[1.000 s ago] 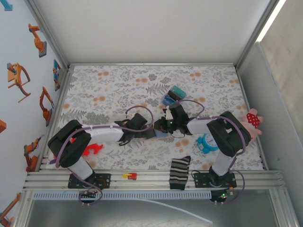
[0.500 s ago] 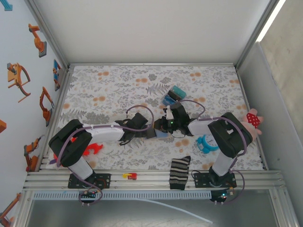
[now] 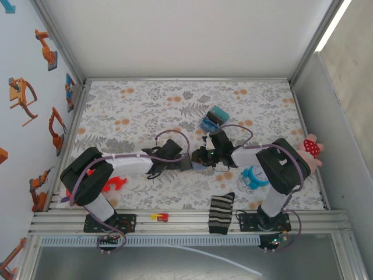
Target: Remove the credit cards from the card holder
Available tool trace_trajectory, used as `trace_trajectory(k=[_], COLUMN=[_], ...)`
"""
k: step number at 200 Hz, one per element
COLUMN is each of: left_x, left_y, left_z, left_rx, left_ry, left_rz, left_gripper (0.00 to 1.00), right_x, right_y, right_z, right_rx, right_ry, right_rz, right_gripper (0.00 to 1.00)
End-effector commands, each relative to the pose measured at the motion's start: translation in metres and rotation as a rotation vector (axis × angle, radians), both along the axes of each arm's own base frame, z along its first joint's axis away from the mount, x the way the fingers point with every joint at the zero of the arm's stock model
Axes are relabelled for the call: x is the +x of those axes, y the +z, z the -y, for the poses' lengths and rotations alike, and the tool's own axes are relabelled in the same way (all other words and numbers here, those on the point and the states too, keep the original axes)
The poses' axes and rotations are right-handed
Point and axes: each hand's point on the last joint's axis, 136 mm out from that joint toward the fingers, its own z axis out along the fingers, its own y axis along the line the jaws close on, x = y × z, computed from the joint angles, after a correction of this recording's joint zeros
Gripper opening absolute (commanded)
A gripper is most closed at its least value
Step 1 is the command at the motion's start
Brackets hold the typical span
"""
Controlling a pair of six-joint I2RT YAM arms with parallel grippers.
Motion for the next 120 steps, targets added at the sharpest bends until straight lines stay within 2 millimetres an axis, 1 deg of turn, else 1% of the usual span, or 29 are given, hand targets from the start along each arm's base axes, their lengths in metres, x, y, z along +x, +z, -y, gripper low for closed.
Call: trace_trajectory(k=[1, 41, 57, 120], left_x=[-0.010, -0.010, -0.010, -0.010], left_y=[-0.014, -0.014, -0.014, -0.013], left_z=[-0.011, -0.011, -0.012, -0.011], left_rx=[0.067, 0.069, 0.071, 0.068], left_ry=[0.005, 0.002, 0.004, 0.005], left_rz=[-0.052, -0.054, -0.053, -0.052], left_gripper=[0.97, 0.97, 0.97, 0.97], right_x=[0.002, 0.004, 0.004, 0.001], right_y=[0.003, 0.013, 0.014, 0.001], right_z=[0.000, -0.009, -0.011, -0.006], right_rx=[0.002, 0.075, 0.085, 0.045], right_ry=[0.001, 0.005, 0.009, -0.003], right_rz=[0.009, 0.020, 0.021, -0.005], right_gripper=[0.19, 0.16, 0.15, 0.16])
